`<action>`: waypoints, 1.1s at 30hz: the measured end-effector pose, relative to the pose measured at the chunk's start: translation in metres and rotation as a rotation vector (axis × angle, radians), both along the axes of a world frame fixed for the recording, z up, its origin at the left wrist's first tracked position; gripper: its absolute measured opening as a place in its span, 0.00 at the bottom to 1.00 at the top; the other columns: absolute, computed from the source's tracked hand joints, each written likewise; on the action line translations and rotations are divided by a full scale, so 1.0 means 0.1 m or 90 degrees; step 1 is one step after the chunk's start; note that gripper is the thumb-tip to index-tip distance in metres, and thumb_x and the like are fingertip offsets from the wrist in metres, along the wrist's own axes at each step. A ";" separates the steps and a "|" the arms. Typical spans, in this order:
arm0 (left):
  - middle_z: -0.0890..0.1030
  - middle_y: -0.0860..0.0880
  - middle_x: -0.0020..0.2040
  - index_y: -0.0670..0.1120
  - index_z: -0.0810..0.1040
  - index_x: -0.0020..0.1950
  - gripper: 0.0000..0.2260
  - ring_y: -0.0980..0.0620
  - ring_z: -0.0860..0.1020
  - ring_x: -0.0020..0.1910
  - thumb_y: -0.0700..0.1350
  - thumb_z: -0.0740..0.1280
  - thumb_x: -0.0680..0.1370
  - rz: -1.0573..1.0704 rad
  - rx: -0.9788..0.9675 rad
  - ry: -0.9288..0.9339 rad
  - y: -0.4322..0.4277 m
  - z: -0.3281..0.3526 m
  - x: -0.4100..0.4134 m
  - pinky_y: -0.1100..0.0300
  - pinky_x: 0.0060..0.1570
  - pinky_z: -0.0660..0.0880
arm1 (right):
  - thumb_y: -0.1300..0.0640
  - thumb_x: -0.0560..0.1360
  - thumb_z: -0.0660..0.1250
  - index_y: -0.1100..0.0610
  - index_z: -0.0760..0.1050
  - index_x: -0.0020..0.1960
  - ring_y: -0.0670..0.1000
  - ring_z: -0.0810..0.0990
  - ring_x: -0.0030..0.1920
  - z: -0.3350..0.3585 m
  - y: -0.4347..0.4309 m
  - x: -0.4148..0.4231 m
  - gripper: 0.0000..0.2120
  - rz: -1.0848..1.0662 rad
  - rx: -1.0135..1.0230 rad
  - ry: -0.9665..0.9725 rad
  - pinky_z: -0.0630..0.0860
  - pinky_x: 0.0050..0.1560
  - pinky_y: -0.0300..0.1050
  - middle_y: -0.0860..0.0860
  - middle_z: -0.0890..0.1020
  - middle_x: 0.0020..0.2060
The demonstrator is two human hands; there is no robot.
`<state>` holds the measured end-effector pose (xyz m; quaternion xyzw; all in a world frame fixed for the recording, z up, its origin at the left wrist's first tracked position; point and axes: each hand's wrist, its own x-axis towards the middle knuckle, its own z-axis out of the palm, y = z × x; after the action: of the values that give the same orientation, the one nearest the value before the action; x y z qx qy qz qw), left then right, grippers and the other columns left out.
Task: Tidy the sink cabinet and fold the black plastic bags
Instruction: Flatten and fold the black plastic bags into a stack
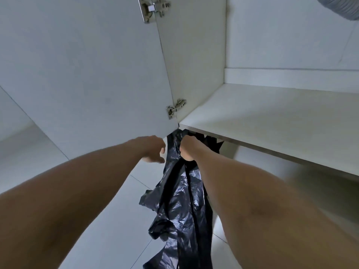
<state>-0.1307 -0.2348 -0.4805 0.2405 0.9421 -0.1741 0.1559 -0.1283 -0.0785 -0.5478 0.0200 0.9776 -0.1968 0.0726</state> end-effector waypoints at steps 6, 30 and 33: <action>0.81 0.50 0.62 0.49 0.79 0.65 0.17 0.48 0.78 0.60 0.56 0.67 0.80 -0.021 0.111 -0.046 0.14 -0.33 -0.21 0.50 0.61 0.76 | 0.65 0.78 0.61 0.60 0.79 0.47 0.54 0.82 0.45 -0.05 0.13 -0.08 0.08 0.019 -0.005 0.000 0.79 0.47 0.45 0.54 0.83 0.46; 0.76 0.47 0.41 0.46 0.69 0.38 0.17 0.45 0.77 0.42 0.57 0.66 0.78 0.063 0.172 -0.064 -0.07 -1.18 -0.96 0.56 0.41 0.74 | 0.67 0.75 0.68 0.60 0.81 0.56 0.51 0.78 0.48 -0.46 0.05 -0.44 0.11 -0.002 -0.033 -0.081 0.72 0.46 0.40 0.54 0.82 0.54; 0.78 0.45 0.43 0.45 0.72 0.40 0.11 0.43 0.80 0.43 0.50 0.64 0.78 0.051 0.190 -0.070 -0.02 -1.06 -0.88 0.56 0.38 0.73 | 0.67 0.75 0.67 0.61 0.77 0.63 0.55 0.79 0.50 -0.47 0.15 -0.35 0.16 0.016 0.017 -0.105 0.71 0.43 0.40 0.57 0.80 0.58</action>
<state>-0.2185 -0.2367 -0.5862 0.2321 0.9565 -0.0125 0.1764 -0.1630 -0.0636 -0.5946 0.0249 0.9709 -0.1805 0.1552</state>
